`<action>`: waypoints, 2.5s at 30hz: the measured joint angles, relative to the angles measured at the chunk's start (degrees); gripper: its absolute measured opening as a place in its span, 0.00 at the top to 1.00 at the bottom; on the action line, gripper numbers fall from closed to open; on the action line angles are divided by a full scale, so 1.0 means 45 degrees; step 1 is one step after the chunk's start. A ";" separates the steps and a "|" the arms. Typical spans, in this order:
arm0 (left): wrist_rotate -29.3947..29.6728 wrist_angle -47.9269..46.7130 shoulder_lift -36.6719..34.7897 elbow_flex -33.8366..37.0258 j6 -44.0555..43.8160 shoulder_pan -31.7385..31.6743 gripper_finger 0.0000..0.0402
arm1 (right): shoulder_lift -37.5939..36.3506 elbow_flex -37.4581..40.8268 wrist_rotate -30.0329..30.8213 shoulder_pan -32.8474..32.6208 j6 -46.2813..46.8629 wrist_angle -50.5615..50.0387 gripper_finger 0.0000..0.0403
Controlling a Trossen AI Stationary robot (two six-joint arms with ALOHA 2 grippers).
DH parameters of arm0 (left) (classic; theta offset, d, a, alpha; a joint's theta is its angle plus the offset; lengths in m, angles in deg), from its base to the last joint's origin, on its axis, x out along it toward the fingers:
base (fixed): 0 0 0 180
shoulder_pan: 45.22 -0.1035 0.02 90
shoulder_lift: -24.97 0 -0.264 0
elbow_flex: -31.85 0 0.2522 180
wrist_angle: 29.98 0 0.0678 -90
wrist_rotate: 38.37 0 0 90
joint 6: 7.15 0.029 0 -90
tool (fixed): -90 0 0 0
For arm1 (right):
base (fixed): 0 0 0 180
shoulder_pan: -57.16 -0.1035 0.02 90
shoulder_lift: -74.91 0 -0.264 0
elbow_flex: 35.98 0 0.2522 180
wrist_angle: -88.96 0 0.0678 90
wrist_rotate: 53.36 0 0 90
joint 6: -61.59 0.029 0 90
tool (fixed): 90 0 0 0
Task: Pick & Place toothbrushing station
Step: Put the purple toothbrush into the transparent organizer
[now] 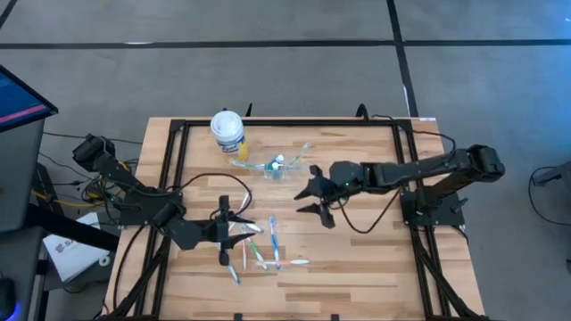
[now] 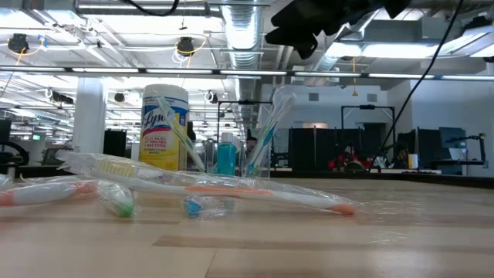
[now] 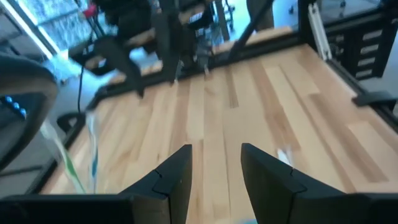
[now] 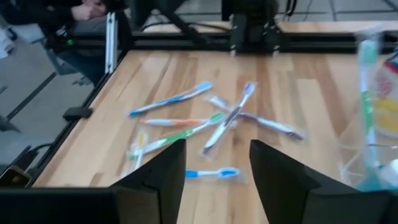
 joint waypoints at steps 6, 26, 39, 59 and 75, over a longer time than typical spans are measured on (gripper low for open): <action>0.0001 -0.1337 0.0000 0.0000 -0.1761 0.0000 0.67 | -0.0002 0.0000 0.0589 -0.0586 -0.0001 -0.0334 0.60; -0.0245 -0.7076 0.0000 0.0000 -0.5223 -0.0568 0.67 | 0.0001 0.0000 0.1015 -0.0795 -0.0001 -0.0695 0.62; -0.2810 -0.7617 0.0000 0.1682 -0.5898 -0.2672 0.64 | 0.0001 0.0000 0.1015 -0.0791 -0.0001 -0.0695 0.64; -0.3286 -0.7419 0.0000 0.3452 -0.5862 -0.2914 0.45 | 0.0005 0.0000 0.1015 -0.0791 -0.0108 -0.0695 0.65; -0.4167 -0.6944 0.0000 0.4163 -0.5854 -0.2909 0.51 | 0.0005 0.0000 0.1015 -0.0791 -0.0127 -0.0695 0.67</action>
